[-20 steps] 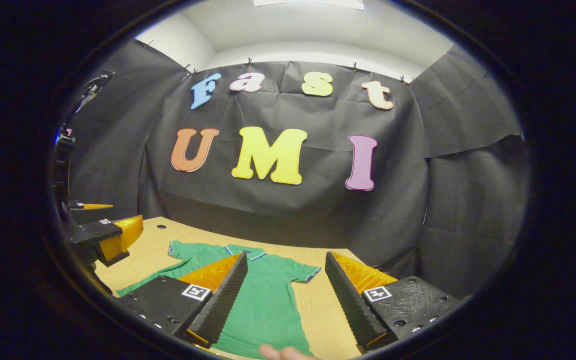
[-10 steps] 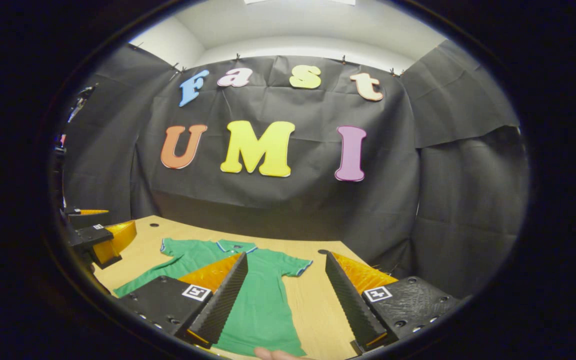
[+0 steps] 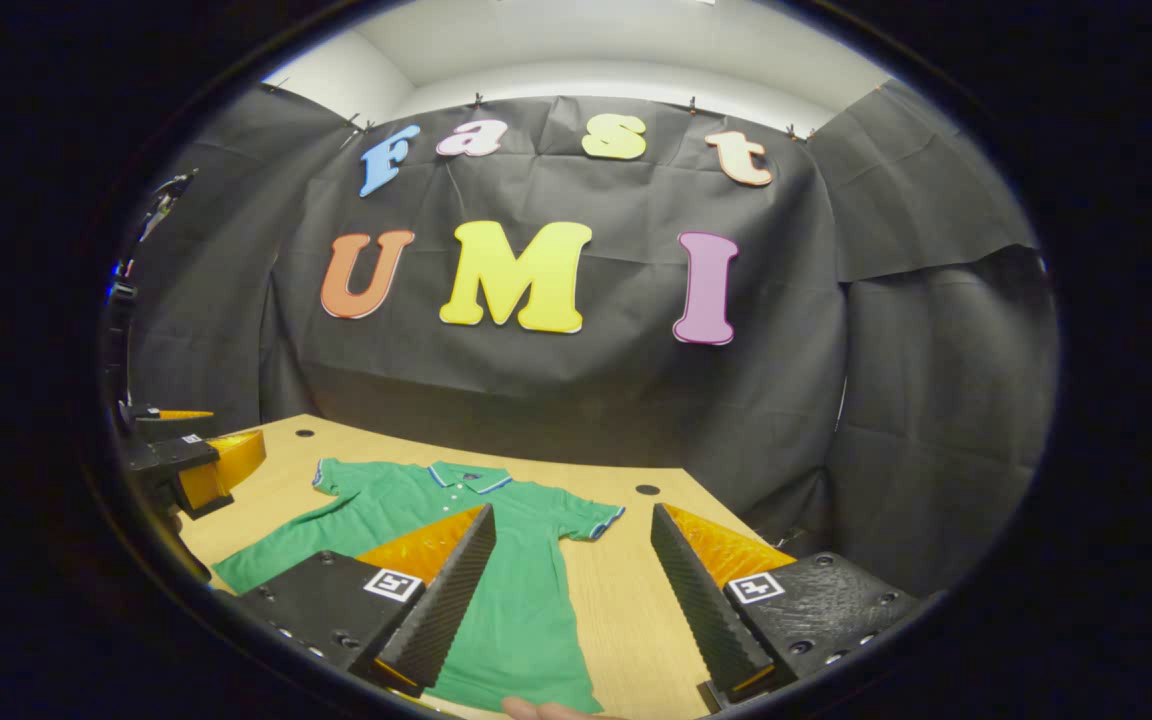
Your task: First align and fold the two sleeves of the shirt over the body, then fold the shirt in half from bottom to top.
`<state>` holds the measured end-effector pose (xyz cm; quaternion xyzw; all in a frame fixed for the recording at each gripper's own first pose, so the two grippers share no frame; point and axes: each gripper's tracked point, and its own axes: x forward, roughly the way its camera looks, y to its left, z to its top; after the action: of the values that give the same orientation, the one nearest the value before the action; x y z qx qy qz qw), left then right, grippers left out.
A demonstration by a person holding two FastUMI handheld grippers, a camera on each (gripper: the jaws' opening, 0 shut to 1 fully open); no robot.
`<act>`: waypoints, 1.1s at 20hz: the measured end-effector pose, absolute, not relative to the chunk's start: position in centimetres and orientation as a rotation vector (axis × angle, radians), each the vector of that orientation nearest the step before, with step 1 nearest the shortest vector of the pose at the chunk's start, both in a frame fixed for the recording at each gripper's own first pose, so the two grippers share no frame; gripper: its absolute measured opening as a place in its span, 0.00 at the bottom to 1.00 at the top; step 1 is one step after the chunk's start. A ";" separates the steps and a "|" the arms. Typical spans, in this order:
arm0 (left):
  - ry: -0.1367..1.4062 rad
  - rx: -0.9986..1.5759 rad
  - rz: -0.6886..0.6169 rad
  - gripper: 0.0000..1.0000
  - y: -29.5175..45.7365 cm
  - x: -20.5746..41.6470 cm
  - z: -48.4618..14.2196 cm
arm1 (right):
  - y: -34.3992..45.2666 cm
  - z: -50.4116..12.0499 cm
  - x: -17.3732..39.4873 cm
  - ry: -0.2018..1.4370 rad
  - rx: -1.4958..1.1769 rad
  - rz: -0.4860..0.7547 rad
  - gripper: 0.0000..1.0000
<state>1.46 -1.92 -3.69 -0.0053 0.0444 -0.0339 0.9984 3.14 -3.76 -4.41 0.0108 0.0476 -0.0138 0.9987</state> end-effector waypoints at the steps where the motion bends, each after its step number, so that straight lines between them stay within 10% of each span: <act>1: 0.094 -0.017 -0.069 1.00 -1.8 1.5 -3.8 | -3.7 -4.6 4.0 0.098 0.024 -0.027 0.96; 22: 0.170 -0.053 -0.058 1.00 -1.0 4.7 -7.9 | -7.1 -21.3 32.5 0.557 0.136 -0.149 0.95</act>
<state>4.73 -1.03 -7.87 -0.0264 0.0849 -0.0290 0.9956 32.52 -7.13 -21.31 0.0672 0.2742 -0.0734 0.9565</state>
